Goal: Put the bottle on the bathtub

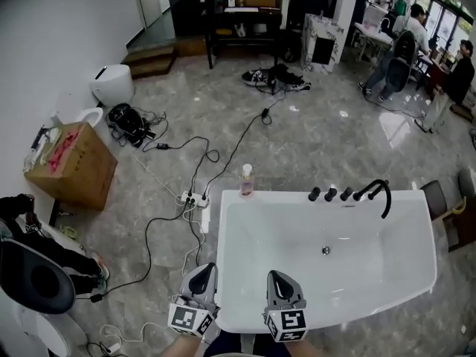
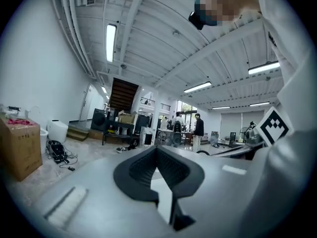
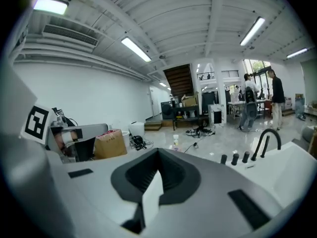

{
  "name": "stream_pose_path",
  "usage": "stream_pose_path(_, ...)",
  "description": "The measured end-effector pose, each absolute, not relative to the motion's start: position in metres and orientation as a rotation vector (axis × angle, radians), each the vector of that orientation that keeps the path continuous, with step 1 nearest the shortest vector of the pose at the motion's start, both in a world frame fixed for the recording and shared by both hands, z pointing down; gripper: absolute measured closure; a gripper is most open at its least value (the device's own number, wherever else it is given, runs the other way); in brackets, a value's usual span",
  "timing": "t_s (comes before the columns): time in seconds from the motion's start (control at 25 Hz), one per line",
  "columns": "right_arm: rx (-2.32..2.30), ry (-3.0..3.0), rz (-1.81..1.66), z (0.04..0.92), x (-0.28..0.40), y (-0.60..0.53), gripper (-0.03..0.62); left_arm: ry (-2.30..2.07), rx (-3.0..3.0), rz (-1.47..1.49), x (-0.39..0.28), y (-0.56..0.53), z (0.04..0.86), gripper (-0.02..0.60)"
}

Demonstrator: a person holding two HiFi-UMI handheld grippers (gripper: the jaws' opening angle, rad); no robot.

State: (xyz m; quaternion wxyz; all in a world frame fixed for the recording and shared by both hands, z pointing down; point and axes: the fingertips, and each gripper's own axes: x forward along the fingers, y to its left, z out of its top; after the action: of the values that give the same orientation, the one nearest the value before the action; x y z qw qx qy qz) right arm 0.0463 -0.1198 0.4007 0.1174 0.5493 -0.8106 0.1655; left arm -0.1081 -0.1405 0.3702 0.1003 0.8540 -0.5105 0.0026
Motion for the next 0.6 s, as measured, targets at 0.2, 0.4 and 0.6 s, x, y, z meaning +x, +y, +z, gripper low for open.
stream_pose_path(0.2, 1.630, -2.411, 0.403, 0.339, 0.056, -0.102, 0.588, -1.573, 2.606, -0.016, -0.117, -0.121, 0.314, 0.572)
stream_pose_path(0.4, 1.688, -2.447, 0.337, 0.294, 0.069, -0.089, 0.588, -1.589, 2.623, -0.143, -0.122, -0.103, 0.268, 0.572)
stream_pose_path(0.6, 1.700, -2.495, 0.352, 0.257, 0.074, -0.094, 0.588, -1.609, 2.690, -0.178, -0.112, -0.107, 0.225, 0.572)
